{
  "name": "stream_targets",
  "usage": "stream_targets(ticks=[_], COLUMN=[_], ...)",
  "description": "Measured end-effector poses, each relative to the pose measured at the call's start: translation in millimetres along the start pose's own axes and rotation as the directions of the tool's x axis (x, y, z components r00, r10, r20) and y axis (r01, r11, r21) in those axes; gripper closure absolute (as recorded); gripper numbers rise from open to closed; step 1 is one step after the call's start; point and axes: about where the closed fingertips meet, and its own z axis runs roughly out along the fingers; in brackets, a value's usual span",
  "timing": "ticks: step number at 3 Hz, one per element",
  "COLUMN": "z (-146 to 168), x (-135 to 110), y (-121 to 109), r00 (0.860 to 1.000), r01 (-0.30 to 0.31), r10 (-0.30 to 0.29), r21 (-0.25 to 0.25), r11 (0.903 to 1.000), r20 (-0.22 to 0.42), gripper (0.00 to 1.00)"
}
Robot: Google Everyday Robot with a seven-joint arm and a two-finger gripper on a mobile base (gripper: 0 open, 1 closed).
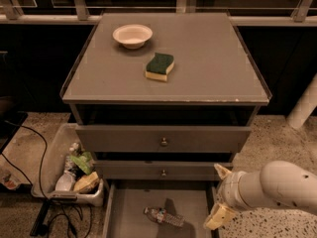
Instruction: Pick water bottle from bottom drawer and place on counter
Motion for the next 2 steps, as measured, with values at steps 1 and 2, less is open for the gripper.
stream_targets(ticks=[1, 2], z=[29.7, 73.8], x=[12.3, 41.9], y=[-7.8, -24.2], r00=[1.000, 0.999], r01=[-0.005, -0.002], r10=[0.005, 0.001], r21=[0.008, 0.035], r11=[1.0000, 0.9994], r20=[0.010, 0.038], gripper=[0.00, 0.00])
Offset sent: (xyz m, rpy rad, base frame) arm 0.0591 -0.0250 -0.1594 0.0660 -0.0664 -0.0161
